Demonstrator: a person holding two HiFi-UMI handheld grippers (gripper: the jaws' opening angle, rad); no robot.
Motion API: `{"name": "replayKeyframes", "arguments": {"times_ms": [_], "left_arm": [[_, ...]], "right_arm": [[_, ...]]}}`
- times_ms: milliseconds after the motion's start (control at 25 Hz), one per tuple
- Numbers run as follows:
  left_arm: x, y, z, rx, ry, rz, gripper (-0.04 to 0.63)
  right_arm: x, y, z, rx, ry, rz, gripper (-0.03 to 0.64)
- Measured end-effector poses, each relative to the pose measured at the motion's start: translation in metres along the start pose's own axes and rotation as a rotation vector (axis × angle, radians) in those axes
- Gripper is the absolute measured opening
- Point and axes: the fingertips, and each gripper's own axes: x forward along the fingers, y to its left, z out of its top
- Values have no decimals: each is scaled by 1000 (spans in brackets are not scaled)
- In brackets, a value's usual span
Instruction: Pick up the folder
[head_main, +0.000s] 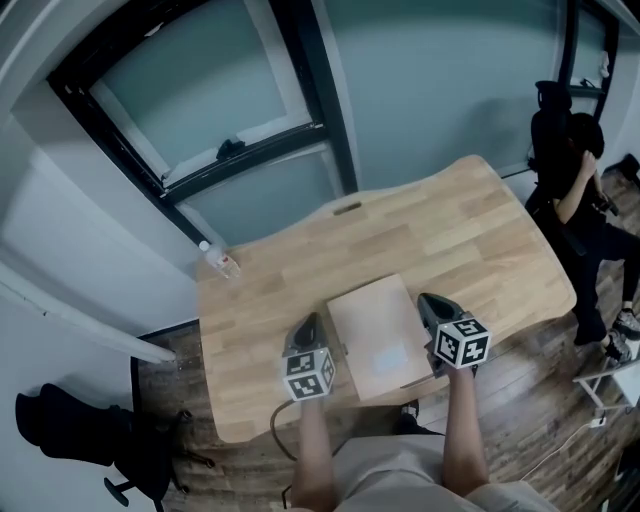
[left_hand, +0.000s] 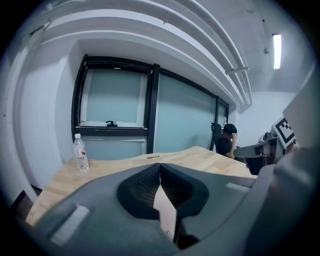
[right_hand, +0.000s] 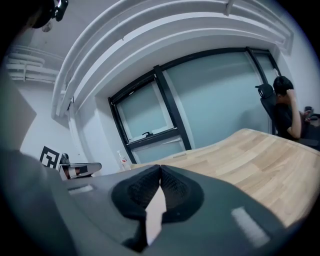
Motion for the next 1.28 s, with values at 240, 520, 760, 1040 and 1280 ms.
{"name": "replayKeyframes", "arguments": {"times_ms": [240,520,760,1040,1280], "left_arm": [[8,-6,-8,-45,1,63,8],[-3,3,-48,-120,57,157,8],[-9,13,-80,-253,88,189,8],[-14,1,-109,-261,128,182,8],[-2,-17,-147,-388,159,94,8]], "right_arm": [[23,-17,1,-49,1,32,2],[39,-27,-24,0,62,112,2],[51,-32,-37,37,93,133,2],[51,-33,-56,114,127,148,2],[51,-26,-94,237,309,256,2]]}}
